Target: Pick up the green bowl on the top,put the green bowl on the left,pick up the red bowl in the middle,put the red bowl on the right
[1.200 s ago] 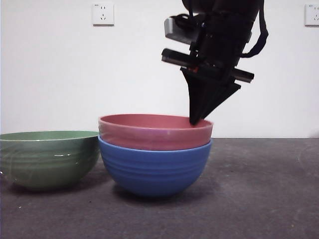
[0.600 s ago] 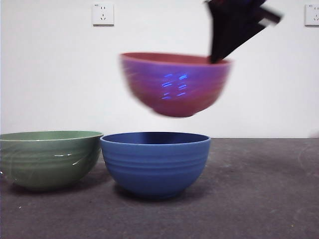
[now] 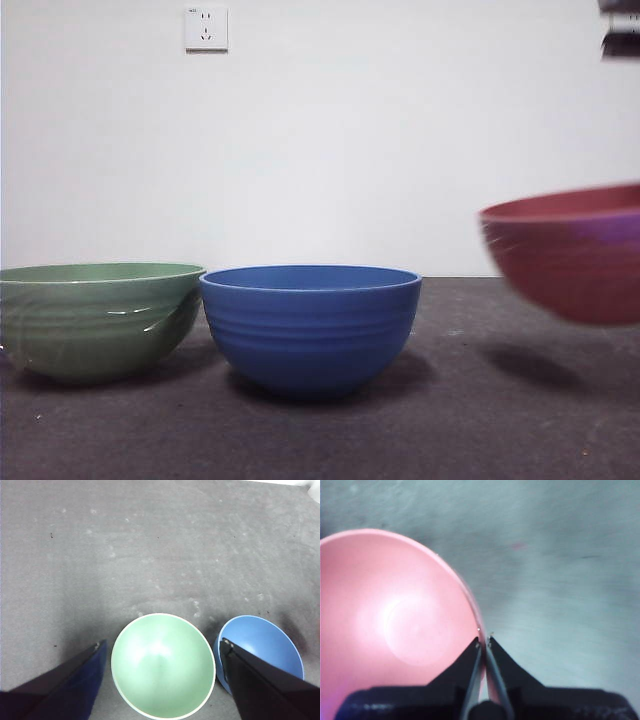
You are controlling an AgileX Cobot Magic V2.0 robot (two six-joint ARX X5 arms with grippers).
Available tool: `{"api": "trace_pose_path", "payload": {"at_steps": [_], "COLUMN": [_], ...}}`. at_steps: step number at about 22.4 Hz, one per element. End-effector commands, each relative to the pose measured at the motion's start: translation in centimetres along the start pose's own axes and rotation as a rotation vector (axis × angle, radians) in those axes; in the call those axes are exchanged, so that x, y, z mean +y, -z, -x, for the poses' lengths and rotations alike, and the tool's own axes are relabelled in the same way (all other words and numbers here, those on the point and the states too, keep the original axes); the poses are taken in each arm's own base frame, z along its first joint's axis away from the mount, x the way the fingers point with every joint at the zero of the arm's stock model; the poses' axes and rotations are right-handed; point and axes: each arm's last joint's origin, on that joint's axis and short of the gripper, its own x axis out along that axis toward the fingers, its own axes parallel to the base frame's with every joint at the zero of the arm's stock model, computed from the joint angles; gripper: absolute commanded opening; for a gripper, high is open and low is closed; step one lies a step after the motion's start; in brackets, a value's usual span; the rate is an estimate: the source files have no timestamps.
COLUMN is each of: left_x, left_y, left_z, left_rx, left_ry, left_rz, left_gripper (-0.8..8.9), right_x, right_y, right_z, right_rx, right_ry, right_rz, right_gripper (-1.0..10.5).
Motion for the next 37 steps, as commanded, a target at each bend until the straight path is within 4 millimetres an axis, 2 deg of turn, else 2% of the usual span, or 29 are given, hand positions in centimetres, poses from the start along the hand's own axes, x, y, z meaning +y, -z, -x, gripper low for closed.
{"api": "trace_pose_path", "payload": {"at_steps": [1,7,10,12,14,17,19,22,23,25,26,28,30,35,37], "left_x": [0.0,0.0,0.0,0.0,0.0,0.0,0.0,-0.2,-0.2,-0.3,-0.2,-0.2,0.0,0.7,1.0], "left_y": [0.0,0.0,0.0,0.0,0.0,0.0,-0.1,-1.0,-1.3,-1.4,-1.4,-1.1,-0.3,3.8,5.3], "left_z": [0.0,0.0,0.0,0.0,0.0,0.0,0.0,0.1,0.1,0.1,0.1,0.1,0.6,0.4,0.2], "left_rx": [-0.008,-0.008,-0.008,-0.008,-0.008,-0.008,-0.021,-0.115,-0.141,-0.159,-0.151,-0.145,-0.183,-0.253,-0.258], "left_ry": [0.001,0.0,0.0,0.0,0.0,-0.001,-0.001,0.012,0.017,0.019,0.014,0.005,-0.031,-0.034,-0.032], "left_rz": [-0.002,-0.002,-0.002,-0.002,-0.002,-0.002,-0.006,-0.027,-0.033,-0.069,-0.09,-0.123,-0.139,-0.145,-0.146], "left_gripper": [3.77,3.77,3.77,3.77,3.77,3.77,3.77,3.71,3.34,0.61,-0.06,-0.08,-0.08,-0.08,-0.08], "right_x": [0.0,0.2,0.4,0.4,0.3,0.4,1.1,1.9,2.2,2.5,2.5,2.2,1.9,1.3,1.2], "right_y": [0.2,-1.2,-1.4,-1.4,-1.5,-1.8,-2.3,-2.2,-1.9,-0.9,-0.3,1.0,3.1,7.7,9.0], "right_z": [-2.5,-6.6,-7.4,-7.4,-7.4,-5.6,-2.9,2.4,3.7,6.1,7.0,8.5,8.8,6.4,5.7], "right_rx": [-0.028,0.015,0.024,0.023,0.018,-0.084,-0.25,-0.547,-0.607,-0.699,-0.734,-0.809,-0.886,-0.977,-1.002], "right_ry": [-0.075,-0.08,-0.13,-0.126,-0.124,-0.145,-0.236,-0.309,-0.318,-0.33,-0.329,-0.31,-0.288,-0.244,-0.239], "right_rz": [-0.022,-0.019,-0.019,-0.02,-0.021,-0.018,-0.001,0.075,0.099,0.142,0.146,0.144,0.131,0.077,0.07], "right_gripper": [-0.1,-0.1,0.2,1.9,2.3,2.3,2.3,2.2,1.9,-0.2,-0.1,-0.1,-0.1,-0.1,-0.1]}}
